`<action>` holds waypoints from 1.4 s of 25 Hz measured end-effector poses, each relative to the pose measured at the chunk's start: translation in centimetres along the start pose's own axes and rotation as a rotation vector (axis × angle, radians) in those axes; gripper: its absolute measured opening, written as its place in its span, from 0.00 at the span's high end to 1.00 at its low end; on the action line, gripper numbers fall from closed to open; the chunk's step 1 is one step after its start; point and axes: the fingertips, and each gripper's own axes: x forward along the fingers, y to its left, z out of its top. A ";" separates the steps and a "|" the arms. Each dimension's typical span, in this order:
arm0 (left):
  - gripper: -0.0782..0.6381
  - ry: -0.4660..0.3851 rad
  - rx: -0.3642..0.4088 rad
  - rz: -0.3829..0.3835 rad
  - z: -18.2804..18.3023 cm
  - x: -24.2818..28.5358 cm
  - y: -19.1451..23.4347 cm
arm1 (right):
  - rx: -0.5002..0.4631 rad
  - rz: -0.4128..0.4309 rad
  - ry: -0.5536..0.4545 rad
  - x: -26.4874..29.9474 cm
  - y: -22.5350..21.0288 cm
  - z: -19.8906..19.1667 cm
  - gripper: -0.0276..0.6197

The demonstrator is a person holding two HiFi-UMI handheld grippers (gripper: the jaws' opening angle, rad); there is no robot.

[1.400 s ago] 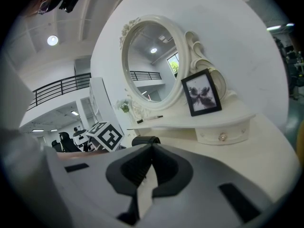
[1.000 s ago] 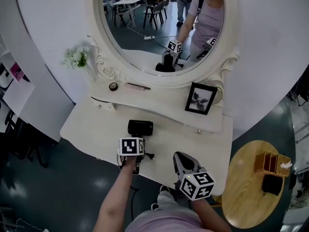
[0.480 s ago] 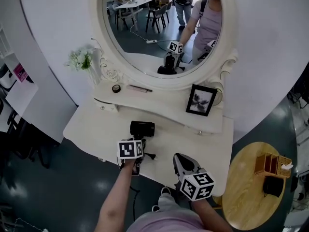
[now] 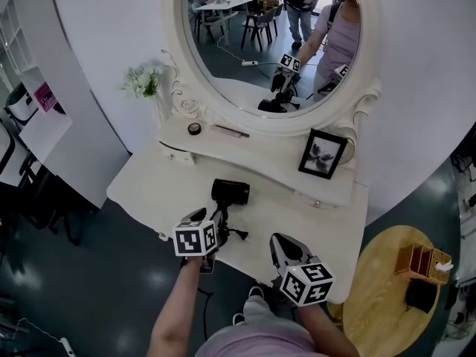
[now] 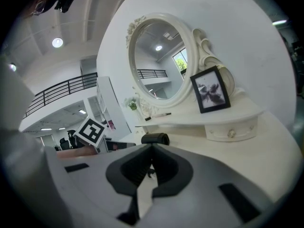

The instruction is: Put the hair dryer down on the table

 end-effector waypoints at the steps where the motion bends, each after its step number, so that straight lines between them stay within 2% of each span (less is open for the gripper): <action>1: 0.64 -0.016 0.000 0.005 0.0 -0.5 0.1 | -0.001 0.003 0.001 0.0 0.1 0.0 0.95; 10: 0.77 -0.151 0.017 0.059 0.3 -5.1 0.7 | -0.018 0.036 -0.009 0.2 1.1 0.6 0.95; 15: 0.80 -0.206 0.037 0.058 0.1 -7.6 0.4 | -0.019 0.052 -0.013 -0.1 1.7 0.7 0.95; 24: 0.84 -0.287 0.006 0.070 -1.8 -12.1 0.3 | -0.042 0.075 -0.019 -1.3 3.1 0.4 0.95; 29: 0.89 -0.318 0.013 0.092 -2.8 -14.0 0.5 | -0.052 0.085 -0.032 -2.0 3.7 0.5 0.95; 35: 0.89 -0.350 0.034 0.094 -3.4 -16.2 0.2 | -0.065 0.099 -0.037 -2.9 4.7 0.2 0.95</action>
